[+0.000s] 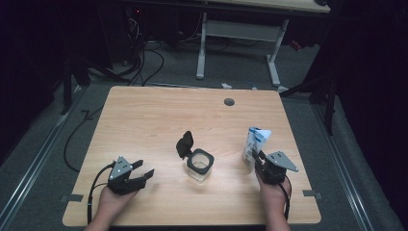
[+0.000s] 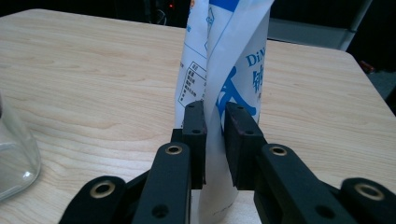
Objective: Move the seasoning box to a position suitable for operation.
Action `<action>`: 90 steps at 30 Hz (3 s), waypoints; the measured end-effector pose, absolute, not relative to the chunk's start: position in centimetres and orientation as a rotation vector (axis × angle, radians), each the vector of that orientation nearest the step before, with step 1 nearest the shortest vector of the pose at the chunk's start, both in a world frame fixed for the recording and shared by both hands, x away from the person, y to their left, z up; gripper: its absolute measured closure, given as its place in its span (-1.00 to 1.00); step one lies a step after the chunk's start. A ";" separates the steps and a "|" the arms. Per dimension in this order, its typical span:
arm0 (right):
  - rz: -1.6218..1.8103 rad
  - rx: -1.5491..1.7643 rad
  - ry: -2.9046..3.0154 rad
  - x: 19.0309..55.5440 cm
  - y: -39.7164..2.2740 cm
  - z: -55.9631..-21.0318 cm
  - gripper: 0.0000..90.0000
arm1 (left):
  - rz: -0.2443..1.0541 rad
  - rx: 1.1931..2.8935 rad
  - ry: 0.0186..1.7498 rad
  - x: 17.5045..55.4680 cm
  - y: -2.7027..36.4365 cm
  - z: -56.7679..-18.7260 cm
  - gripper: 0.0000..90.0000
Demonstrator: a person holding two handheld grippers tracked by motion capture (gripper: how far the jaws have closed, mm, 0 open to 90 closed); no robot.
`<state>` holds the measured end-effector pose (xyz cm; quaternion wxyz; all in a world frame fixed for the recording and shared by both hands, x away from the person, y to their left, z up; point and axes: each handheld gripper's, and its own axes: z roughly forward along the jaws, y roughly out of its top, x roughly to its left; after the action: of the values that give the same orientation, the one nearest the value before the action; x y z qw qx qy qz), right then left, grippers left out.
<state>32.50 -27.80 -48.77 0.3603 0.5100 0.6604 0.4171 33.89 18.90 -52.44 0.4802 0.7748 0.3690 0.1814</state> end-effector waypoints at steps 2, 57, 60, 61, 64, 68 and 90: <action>1.069 1.315 1.702 32.5 -27.8 -48.7 0.78 | 0.455 1.888 0.901 33.8 18.9 -52.5 -0.14; 1.133 1.298 2.096 33.0 -28.8 -44.3 0.92 | 0.433 1.869 0.857 33.2 18.4 -52.1 -0.15; 1.111 1.286 2.130 33.0 -28.6 -43.9 0.93 | 0.433 1.868 0.850 33.1 18.4 -52.1 -0.15; 1.111 1.286 2.130 33.0 -28.6 -43.9 0.93 | 0.434 1.868 0.849 33.1 18.4 -52.1 -0.15; 1.095 1.272 2.152 32.9 -28.5 -43.5 0.93 | 0.430 1.872 0.851 33.1 18.3 -52.2 -0.15; 1.086 1.259 2.177 32.9 -28.2 -43.2 0.94 | 0.428 1.875 0.850 33.1 18.3 -52.3 -0.15; 0.991 1.240 2.319 33.1 -27.8 -41.6 0.97 | 0.420 1.884 0.839 33.1 18.1 -52.5 -0.15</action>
<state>33.05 -27.81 -41.63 0.1651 0.4353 0.8138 0.3477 33.10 18.05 -52.45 0.4955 0.7776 0.3461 0.1734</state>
